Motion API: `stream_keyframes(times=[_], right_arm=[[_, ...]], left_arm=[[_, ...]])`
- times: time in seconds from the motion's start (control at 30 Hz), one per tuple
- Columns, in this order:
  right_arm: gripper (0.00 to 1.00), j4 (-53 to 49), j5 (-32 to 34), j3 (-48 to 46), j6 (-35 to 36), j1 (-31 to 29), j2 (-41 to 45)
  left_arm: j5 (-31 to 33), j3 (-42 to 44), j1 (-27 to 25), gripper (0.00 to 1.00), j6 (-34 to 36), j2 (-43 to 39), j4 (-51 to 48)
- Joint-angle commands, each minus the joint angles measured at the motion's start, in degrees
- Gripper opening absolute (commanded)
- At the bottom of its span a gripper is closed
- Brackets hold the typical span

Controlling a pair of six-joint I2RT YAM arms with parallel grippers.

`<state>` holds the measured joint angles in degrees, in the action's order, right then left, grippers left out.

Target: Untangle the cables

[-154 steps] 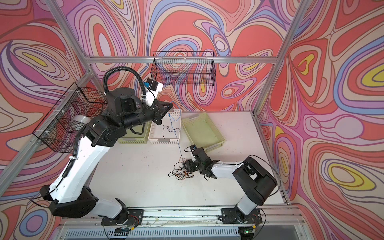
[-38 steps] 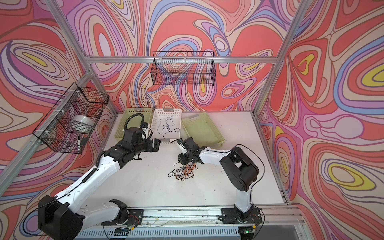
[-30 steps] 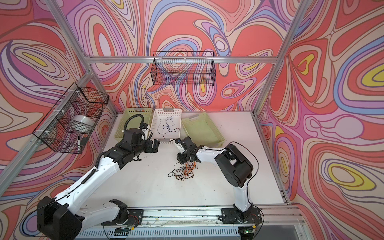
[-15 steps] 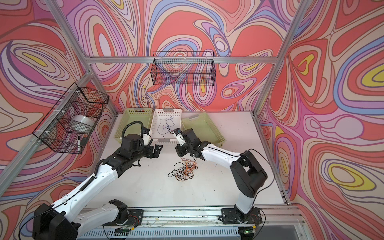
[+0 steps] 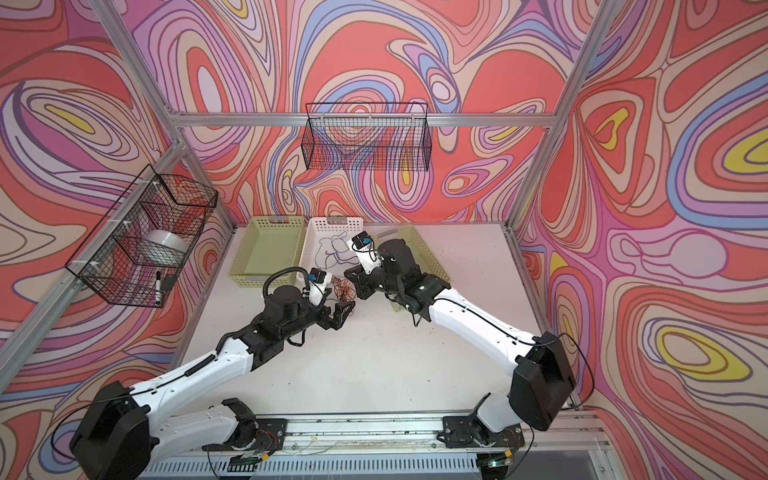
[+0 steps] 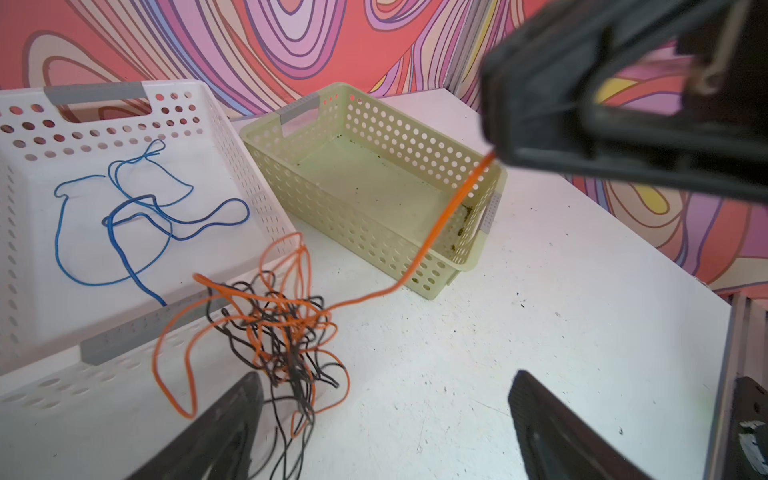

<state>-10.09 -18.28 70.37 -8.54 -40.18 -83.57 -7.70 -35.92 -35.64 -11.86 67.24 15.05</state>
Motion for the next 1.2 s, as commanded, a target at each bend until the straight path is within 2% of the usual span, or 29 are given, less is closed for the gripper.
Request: stream_keyframes(times=[0.0,0.07,0.17,0.2,0.27,0.37,0.4,0.47,0.5,0.53,0.57,0.67,0.73,0.97,1.17], right_arm=[[0.00,-0.4,-2.0,-1.0,-0.5,0.0,2.3],[0.00,-0.7,-2.1,-1.0,-0.7,0.0,2.4],[0.00,-0.5,-2.3,-1.6,-0.6,0.0,3.2],[0.00,-0.5,-2.3,-1.9,-0.6,0.0,3.6],[0.00,-0.7,-2.0,-2.2,-0.5,0.0,4.1],[0.00,-0.4,-1.7,-3.0,-0.5,0.0,5.3],[0.00,-0.2,-1.2,-3.1,-0.5,0.0,5.6],[0.00,-0.1,0.5,-3.2,-0.3,0.0,6.5],[0.14,-0.2,2.0,-3.4,0.0,0.0,7.1],[0.35,-0.1,3.8,-3.7,0.6,0.0,7.8],[0.43,0.2,6.1,-4.3,1.1,0.1,8.5],[0.57,1.9,12.2,-7.6,1.8,1.0,11.4],[0.59,3.1,12.8,-10.1,0.6,2.5,13.1],[0.61,11.5,6.7,-22.5,-3.5,2.9,16.2],[0.61,17.9,0.6,-28.1,-7.1,2.8,13.5]], left_arm=[[7.6,-3.9,-1.3,0.92,0.6,2.9,5.5],[9.5,-6.0,-2.0,0.89,1.6,4.7,4.6],[9.0,-7.4,-2.8,0.82,2.6,6.6,5.3],[8.3,-7.7,-3.0,0.76,2.9,7.0,5.9],[7.5,-8.1,-3.4,0.63,3.5,7.5,6.6],[5.3,-8.6,-3.8,0.33,4.3,7.6,8.0],[4.3,-9.0,-3.9,0.19,4.6,7.6,7.9],[3.3,-10.4,-4.3,0.01,5.3,7.2,6.0],[3.2,-11.2,-4.6,0.00,5.7,7.0,4.9],[2.4,-12.0,-4.8,0.00,5.9,6.7,3.7],[2.0,-12.7,-4.9,0.00,6.0,6.5,2.8],[0.6,-15.3,-5.4,0.00,6.0,5.8,-0.4],[0.4,-16.7,-5.7,0.00,6.1,5.4,-2.2],[0.9,-19.4,-6.6,0.00,5.8,4.0,-4.7],[1.2,-22.6,-8.2,0.00,5.7,3.9,-5.7]])
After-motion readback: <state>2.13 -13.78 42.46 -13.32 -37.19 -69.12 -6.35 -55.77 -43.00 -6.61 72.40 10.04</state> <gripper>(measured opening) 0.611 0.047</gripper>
